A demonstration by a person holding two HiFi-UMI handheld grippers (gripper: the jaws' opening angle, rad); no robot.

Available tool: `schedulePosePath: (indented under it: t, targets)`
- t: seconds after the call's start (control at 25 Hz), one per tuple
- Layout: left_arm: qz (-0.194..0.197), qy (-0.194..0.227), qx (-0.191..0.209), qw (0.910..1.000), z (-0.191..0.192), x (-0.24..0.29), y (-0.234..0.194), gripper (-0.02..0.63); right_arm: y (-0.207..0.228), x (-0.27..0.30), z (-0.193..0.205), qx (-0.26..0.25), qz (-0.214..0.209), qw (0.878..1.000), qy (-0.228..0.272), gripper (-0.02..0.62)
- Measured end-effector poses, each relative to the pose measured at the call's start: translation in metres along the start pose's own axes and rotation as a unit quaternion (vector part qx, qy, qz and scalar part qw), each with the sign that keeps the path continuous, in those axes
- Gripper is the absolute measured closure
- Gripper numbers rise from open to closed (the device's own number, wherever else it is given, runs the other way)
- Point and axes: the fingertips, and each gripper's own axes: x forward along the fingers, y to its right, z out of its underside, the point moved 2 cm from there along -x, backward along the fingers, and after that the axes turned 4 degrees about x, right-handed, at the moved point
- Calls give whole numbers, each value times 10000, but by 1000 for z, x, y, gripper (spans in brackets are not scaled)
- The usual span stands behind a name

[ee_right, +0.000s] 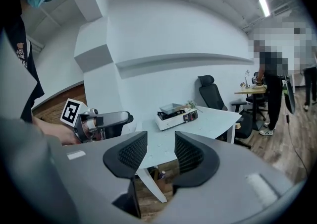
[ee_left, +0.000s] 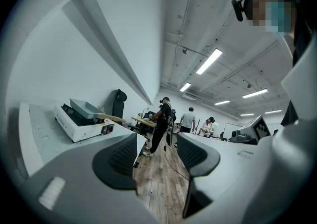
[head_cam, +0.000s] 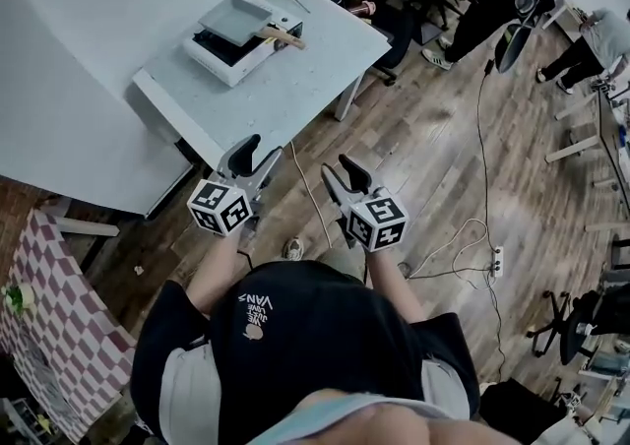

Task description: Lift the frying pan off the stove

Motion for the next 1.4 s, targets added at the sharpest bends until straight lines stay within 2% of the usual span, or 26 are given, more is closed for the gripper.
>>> schedulePosePath:
  t: [0.16, 0.44, 0.72, 0.92, 1.16, 1.4]
  targets:
    - [-61, -29, -81, 9999, 4, 16, -9, 378, 18, 12, -5, 45, 19, 10000, -46, 433]
    - [-328, -104, -164, 9993, 11, 56, -17, 379, 59, 32, -23, 51, -198, 9997, -116, 433]
    - [-872, 0, -166, 9960, 4, 109, -18, 378, 117, 52, -42, -105, -771, 9961, -405, 433]
    - [-1413, 177, -186, 9896, 3, 138, -16, 377, 152, 69, -54, -289, -1282, 9893, -630, 433]
    - [-2009, 390, -226, 9786, 5, 145, -15, 377, 174, 95, -62, -540, -1648, 9817, -786, 433]
    - [-2213, 502, -330, 9734, 2, 148, -37, 374, 173, 132, -70, -863, -1928, 9733, -894, 433]
